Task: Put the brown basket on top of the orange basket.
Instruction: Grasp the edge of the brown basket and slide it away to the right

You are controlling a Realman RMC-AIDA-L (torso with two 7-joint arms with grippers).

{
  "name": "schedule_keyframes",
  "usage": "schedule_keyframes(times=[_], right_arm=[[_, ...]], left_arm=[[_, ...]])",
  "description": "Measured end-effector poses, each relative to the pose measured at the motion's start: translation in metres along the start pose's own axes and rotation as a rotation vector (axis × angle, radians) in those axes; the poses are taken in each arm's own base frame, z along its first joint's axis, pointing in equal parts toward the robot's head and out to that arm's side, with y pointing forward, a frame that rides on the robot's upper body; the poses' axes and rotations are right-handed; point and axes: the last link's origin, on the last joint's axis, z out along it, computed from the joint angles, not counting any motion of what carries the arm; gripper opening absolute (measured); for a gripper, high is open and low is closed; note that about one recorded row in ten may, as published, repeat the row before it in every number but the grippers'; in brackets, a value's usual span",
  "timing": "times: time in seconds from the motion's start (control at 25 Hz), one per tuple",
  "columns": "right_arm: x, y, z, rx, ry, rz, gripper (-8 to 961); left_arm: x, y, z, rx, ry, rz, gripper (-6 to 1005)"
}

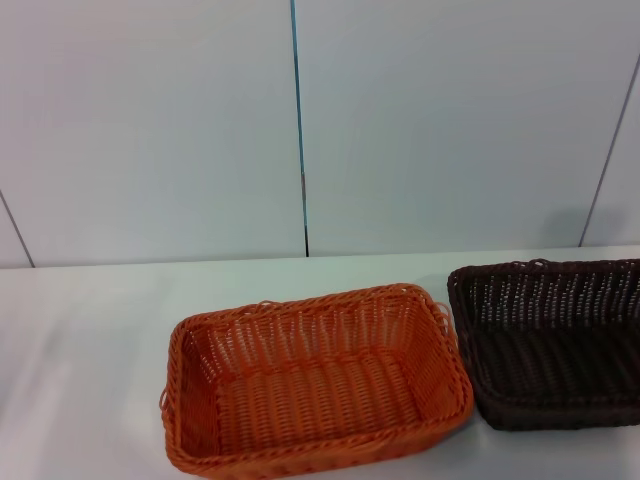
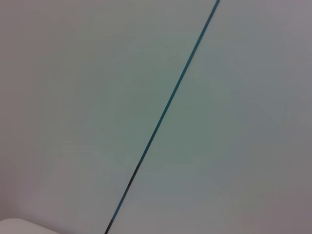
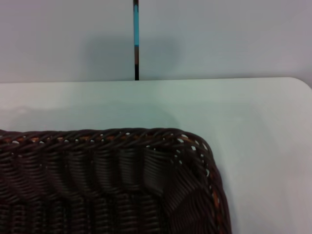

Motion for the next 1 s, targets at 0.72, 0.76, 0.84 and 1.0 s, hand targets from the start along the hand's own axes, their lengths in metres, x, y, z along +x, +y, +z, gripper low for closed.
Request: schedule_keyframes(times=[0.72,0.76,0.84,1.0], right_arm=[[-0.018,-0.005,0.027,-0.03,0.075,0.031,869],[-0.019,-0.005,0.029,-0.031,0.075,0.032,868],[-0.022,-0.006,0.032,-0.033,0.074,0.036,866],[-0.027,-0.007,0.037,-0.035,0.074,0.04,862]], left_arm=[[-0.019,0.008,0.006,-0.02,-0.024,-0.052,880],[-0.019,0.008,0.006,-0.02,-0.023,-0.053,880],[-0.018,0.008,0.006,-0.019,-0.022,-0.053,880],[-0.014,0.001,0.001,0.003,-0.001,-0.065,880]])
